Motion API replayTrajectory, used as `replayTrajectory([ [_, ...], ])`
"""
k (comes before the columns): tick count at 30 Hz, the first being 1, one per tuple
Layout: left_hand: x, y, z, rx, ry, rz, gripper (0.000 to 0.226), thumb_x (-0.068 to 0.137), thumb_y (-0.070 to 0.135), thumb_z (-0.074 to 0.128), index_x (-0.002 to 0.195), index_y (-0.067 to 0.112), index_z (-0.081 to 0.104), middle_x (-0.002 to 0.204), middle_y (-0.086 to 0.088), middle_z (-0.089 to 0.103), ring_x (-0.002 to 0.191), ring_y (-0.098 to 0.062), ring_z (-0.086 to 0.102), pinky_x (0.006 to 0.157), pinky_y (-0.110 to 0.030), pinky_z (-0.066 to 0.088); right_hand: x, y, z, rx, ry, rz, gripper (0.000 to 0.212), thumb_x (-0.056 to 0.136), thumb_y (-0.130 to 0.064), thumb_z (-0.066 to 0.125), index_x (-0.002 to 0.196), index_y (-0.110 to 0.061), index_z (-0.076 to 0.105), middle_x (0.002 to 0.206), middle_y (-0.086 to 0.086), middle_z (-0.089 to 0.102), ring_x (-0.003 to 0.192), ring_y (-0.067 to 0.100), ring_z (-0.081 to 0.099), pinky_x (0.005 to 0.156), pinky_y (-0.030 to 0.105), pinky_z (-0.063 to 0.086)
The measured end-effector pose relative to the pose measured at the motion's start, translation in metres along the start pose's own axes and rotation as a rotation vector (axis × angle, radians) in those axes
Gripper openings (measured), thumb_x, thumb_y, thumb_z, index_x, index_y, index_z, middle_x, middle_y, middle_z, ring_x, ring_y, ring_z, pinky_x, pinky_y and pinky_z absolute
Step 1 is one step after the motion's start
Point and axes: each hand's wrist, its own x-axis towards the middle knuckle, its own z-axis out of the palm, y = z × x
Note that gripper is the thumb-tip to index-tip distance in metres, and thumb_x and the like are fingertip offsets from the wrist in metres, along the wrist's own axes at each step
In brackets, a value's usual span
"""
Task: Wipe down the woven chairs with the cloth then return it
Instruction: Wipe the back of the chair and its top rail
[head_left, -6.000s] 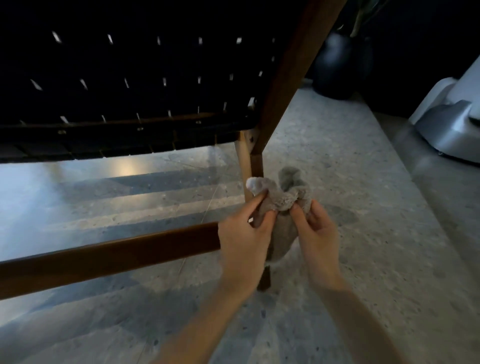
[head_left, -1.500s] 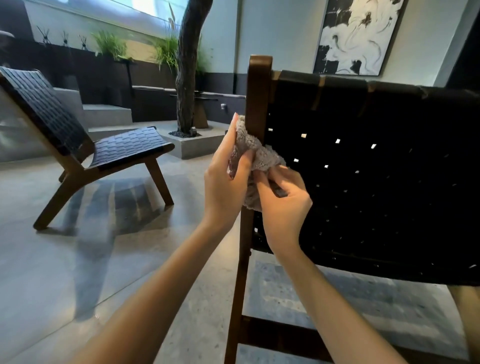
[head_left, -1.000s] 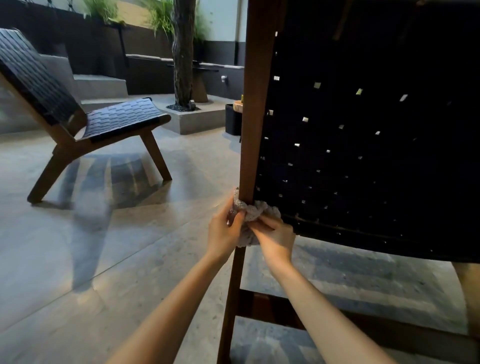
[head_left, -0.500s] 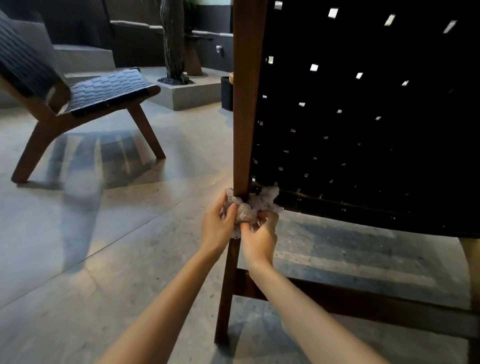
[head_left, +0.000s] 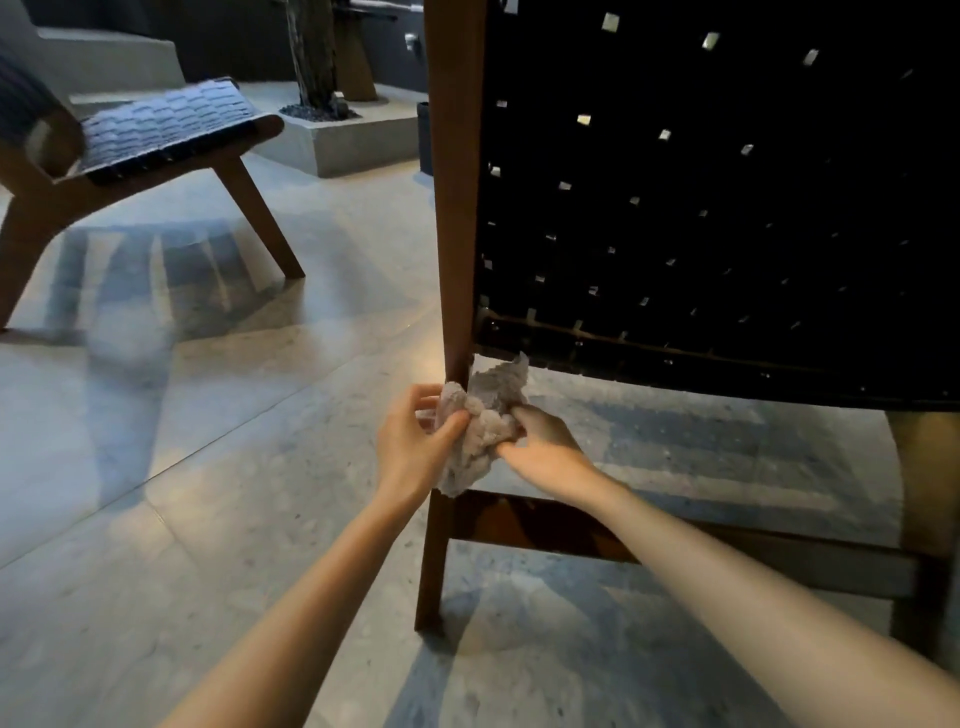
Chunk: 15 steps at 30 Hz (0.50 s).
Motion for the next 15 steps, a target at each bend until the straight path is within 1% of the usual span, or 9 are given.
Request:
replayTrajectory([
  [2,-0.014,0.001,-0.003,0.002,-0.081,0.036,0.036,0.082,0.025,0.071,0.113,0.030,0.053,0.102,0.014,0.054,0.088,-0.002,0.056,0.061,-0.012,0.046,-0.012,0.012,-0.015,-0.014,-0.032,0.010,0.028,0.086,-0.026,0.061,0.114,-0.026,0.059,0.103,-0.007,0.058,0.085,0.005,0.050,0.064,0.013,0.035],
  [3,-0.019,0.001,-0.003,0.005,-0.135,0.058,0.043,0.083,0.024,0.071,0.119,0.033,0.050,0.103,0.015,0.051,0.088,-0.003,0.056,0.061,-0.012,0.047,-0.017,0.017,-0.023,-0.017,-0.034,0.007,0.022,0.085,-0.029,0.060,0.107,-0.030,0.059,0.098,-0.009,0.057,0.082,0.004,0.050,0.063,0.014,0.036],
  [5,-0.027,0.003,-0.001,-0.004,-0.265,0.108,0.055,0.083,0.023,0.069,0.128,0.039,0.042,0.107,0.012,0.046,0.087,-0.006,0.055,0.065,-0.012,0.051,-0.028,0.027,-0.034,-0.044,-0.043,-0.006,0.005,0.085,-0.034,0.058,0.088,-0.033,0.053,0.089,-0.010,0.058,0.079,0.006,0.053,0.063,0.022,0.041],
  [7,-0.031,0.007,0.003,0.025,-0.375,0.174,0.059,0.084,0.019,0.068,0.133,0.037,0.039,0.115,0.007,0.043,0.086,-0.011,0.054,0.071,-0.014,0.052,-0.038,0.032,-0.042,-0.057,-0.054,-0.040,0.008,0.086,-0.032,0.058,0.084,-0.030,0.051,0.084,-0.008,0.059,0.080,0.013,0.056,0.067,0.031,0.044],
  [9,-0.031,0.010,0.010,0.030,-0.444,0.208,0.044,0.087,0.016,0.064,0.127,0.027,0.050,0.117,0.006,0.048,0.093,-0.014,0.057,0.075,-0.021,0.055,-0.046,0.034,-0.048,-0.020,-0.014,-0.080,0.009,0.088,-0.029,0.057,0.089,-0.033,0.049,0.086,-0.011,0.059,0.081,0.011,0.057,0.069,0.029,0.045],
  [11,-0.031,0.014,0.019,-0.008,-0.441,0.135,0.018,0.090,0.017,0.061,0.107,0.020,0.062,0.102,0.006,0.060,0.090,-0.016,0.063,0.075,-0.031,0.058,-0.055,0.034,-0.049,0.103,0.062,-0.097,0.017,0.092,-0.028,0.056,0.102,-0.036,0.045,0.093,-0.012,0.061,0.082,0.007,0.061,0.066,0.023,0.049],
  [12,-0.031,0.015,0.024,-0.055,-0.404,0.065,0.009,0.090,0.017,0.061,0.099,0.018,0.063,0.094,0.002,0.065,0.085,-0.017,0.067,0.073,-0.033,0.059,-0.058,0.034,-0.048,0.194,0.081,-0.100,0.025,0.093,-0.029,0.057,0.110,-0.036,0.040,0.097,-0.009,0.063,0.080,0.008,0.064,0.065,0.023,0.053],
  [13,-0.030,0.016,0.028,-0.124,-0.360,-0.019,0.004,0.089,0.017,0.063,0.093,0.016,0.063,0.088,-0.004,0.067,0.079,-0.017,0.069,0.069,-0.034,0.060,-0.061,0.035,-0.044,0.273,0.095,-0.108,0.034,0.093,-0.030,0.059,0.115,-0.035,0.034,0.099,-0.008,0.063,0.078,0.007,0.067,0.065,0.024,0.057],
  [15,-0.029,0.019,0.036,-0.266,-0.288,-0.145,0.007,0.086,0.017,0.067,0.089,0.017,0.060,0.084,-0.009,0.067,0.073,-0.015,0.071,0.062,-0.029,0.060,-0.063,0.038,-0.033,0.328,0.163,-0.149,0.048,0.088,-0.029,0.067,0.118,-0.034,0.029,0.098,-0.014,0.061,0.078,-0.002,0.067,0.066,0.017,0.056],
])
